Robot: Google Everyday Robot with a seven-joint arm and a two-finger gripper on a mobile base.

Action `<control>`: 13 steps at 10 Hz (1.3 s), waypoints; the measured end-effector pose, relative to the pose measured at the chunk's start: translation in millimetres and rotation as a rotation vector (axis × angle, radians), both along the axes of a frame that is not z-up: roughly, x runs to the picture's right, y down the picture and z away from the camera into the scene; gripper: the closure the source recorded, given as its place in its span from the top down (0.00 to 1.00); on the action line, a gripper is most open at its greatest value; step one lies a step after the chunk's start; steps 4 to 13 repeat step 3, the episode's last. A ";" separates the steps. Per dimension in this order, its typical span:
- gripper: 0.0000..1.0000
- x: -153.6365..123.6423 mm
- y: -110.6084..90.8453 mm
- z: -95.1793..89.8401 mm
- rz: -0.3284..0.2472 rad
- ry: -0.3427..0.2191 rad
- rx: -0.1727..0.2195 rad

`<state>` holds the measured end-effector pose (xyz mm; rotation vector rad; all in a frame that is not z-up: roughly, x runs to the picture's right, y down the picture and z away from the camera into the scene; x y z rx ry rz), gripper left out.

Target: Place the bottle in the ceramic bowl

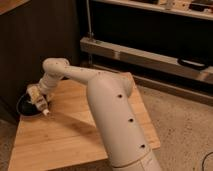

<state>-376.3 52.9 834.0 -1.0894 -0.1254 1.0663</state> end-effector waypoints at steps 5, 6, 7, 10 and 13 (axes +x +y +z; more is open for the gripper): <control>0.80 -2.2 0.8 -0.9 -0.002 -0.002 0.000; 0.80 -2.2 0.8 -0.9 -0.002 -0.002 0.000; 0.80 -2.2 0.8 -0.9 -0.002 -0.002 0.000; 0.80 -2.2 0.8 -0.9 -0.002 -0.002 0.000; 0.80 -2.2 0.8 -0.9 -0.002 -0.002 0.000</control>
